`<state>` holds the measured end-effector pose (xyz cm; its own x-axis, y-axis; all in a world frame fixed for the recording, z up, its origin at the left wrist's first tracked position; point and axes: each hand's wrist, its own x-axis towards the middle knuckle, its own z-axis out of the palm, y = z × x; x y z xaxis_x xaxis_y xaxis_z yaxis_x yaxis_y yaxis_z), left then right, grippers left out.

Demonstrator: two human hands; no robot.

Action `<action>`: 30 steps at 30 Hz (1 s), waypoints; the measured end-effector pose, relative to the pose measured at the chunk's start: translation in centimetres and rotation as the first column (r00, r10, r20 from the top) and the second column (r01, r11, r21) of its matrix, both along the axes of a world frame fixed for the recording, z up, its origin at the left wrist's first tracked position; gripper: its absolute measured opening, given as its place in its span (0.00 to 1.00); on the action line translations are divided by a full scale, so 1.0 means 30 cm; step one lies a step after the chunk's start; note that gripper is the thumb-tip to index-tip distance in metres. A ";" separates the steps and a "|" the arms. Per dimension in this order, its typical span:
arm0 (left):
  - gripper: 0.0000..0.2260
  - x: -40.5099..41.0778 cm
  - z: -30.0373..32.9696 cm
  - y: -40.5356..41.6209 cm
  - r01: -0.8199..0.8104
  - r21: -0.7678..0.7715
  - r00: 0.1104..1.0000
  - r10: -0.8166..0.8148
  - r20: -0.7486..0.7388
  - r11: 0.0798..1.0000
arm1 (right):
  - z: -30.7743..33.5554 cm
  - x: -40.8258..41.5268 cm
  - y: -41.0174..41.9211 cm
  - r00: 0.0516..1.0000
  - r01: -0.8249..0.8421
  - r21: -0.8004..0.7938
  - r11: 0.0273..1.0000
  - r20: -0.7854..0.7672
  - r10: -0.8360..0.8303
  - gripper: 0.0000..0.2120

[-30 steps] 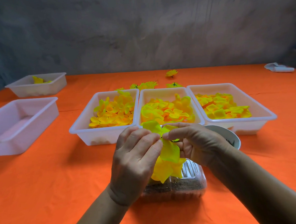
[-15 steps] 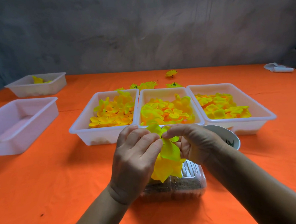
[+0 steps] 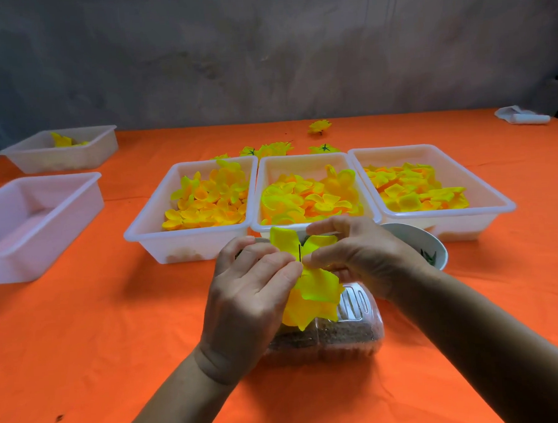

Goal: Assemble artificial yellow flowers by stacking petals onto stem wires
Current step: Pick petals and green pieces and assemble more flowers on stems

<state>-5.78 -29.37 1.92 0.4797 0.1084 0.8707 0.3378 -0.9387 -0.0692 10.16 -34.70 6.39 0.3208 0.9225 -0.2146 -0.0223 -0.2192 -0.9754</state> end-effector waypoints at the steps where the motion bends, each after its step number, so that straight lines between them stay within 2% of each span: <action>1: 0.07 -0.004 -0.004 -0.002 0.001 -0.009 1.000 -0.001 -0.004 1.000 | -0.001 0.000 0.000 0.998 0.004 0.001 1.000 0.058 -0.004 0.21; 5: 0.09 -0.018 -0.011 -0.006 0.000 -0.056 1.000 0.000 -0.015 0.998 | 0.006 0.005 -0.001 0.962 -0.007 0.009 1.000 0.272 0.004 0.23; 7: 0.08 -0.023 -0.013 -0.007 0.003 -0.070 1.000 -0.004 -0.022 0.998 | 0.007 0.007 -0.001 0.947 -0.015 0.024 1.000 0.322 0.006 0.24; 22: 0.05 -0.026 -0.025 -0.002 0.004 -0.085 0.999 -0.007 -0.037 0.996 | -0.013 0.000 0.008 0.917 -0.021 0.008 1.000 0.399 0.016 0.23; 30: 0.09 -0.026 -0.019 0.003 0.023 -0.088 0.998 -0.029 -0.060 0.996 | -0.010 0.005 0.009 0.941 -0.044 -0.017 0.999 0.336 0.047 0.23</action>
